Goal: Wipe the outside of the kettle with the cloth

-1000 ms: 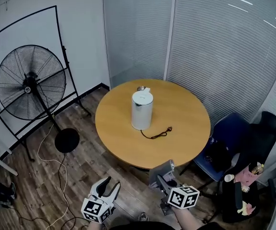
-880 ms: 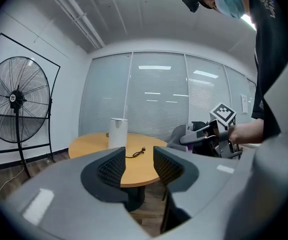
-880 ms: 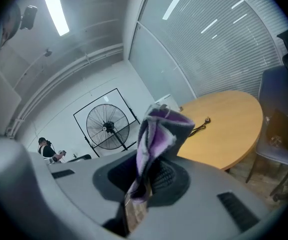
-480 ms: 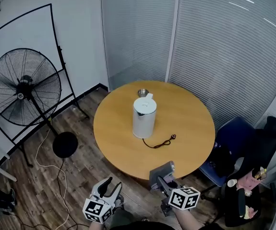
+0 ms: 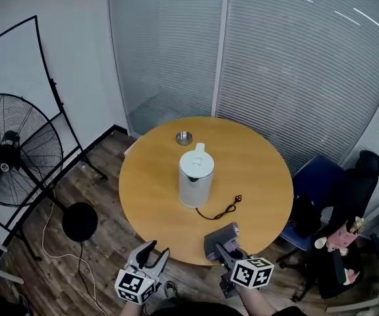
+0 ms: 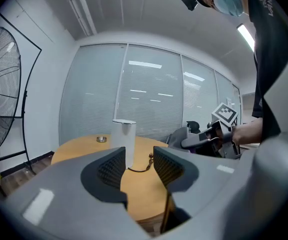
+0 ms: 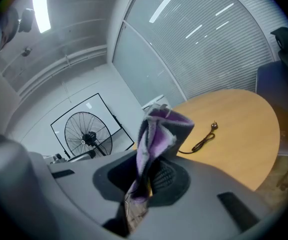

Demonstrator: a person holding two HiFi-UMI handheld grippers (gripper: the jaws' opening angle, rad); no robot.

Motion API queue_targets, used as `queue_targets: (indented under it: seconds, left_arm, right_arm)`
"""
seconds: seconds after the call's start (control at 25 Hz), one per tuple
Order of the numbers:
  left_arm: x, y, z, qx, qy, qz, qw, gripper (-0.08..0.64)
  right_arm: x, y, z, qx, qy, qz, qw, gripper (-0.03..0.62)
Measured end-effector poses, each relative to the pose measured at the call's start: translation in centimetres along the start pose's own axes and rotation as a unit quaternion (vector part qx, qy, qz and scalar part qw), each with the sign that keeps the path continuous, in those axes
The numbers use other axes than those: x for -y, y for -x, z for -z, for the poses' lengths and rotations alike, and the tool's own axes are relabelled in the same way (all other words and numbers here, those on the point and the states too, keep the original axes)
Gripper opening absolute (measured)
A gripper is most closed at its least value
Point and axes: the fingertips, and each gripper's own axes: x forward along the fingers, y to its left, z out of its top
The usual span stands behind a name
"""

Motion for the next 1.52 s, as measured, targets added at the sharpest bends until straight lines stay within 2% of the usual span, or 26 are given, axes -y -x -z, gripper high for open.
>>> queue_targets:
  seconds: [0.36, 0.6, 0.92, 1.0, 1.16, 1.36, 1.52]
  left_arm:
    - [-6.1, -3.5, -1.5, -0.004, -0.019, 0.074, 0.9970, 0.160]
    - [-8.8, -5.9, -2.4, -0.009, -0.046, 0.114, 0.9924, 0.160]
    - [-9.7, -10.7, -4.1, -0.001, -0.095, 0.134, 0.9864, 0.177]
    - [-9.8, -12.0, -4.7, -0.003, -0.117, 0.135, 0.9839, 0.190]
    - [-9.2, -14.5, -5.1, -0.021, -0.191, 0.153, 0.9694, 0.226]
    - [-8.9, -18.0, -5.2, -0.054, -0.277, 0.170, 0.9442, 0.252]
    - [-8.3, -20.3, -5.9, -0.066, -0.325, 0.189, 0.9244, 0.281]
  right_arm:
    - [-0.8, -4.9, -2.5, 0.049, -0.015, 0.049, 0.997, 0.041]
    - [-0.7, -6.8, -3.4, 0.062, -0.012, 0.075, 0.995, 0.041]
    - [0.7, -9.3, -5.7, 0.060, -0.005, 0.065, 0.996, 0.041]
    - [1.2, -10.0, -6.3, 0.056, -0.004, 0.055, 0.997, 0.041]
    - [2.1, -11.1, -7.7, 0.049, -0.006, 0.033, 0.998, 0.041]
    - [2.9, -12.6, -9.5, 0.040, -0.009, 0.003, 0.999, 0.041]
    - [3.0, -13.6, -11.0, 0.041, -0.011, -0.023, 0.999, 0.041]
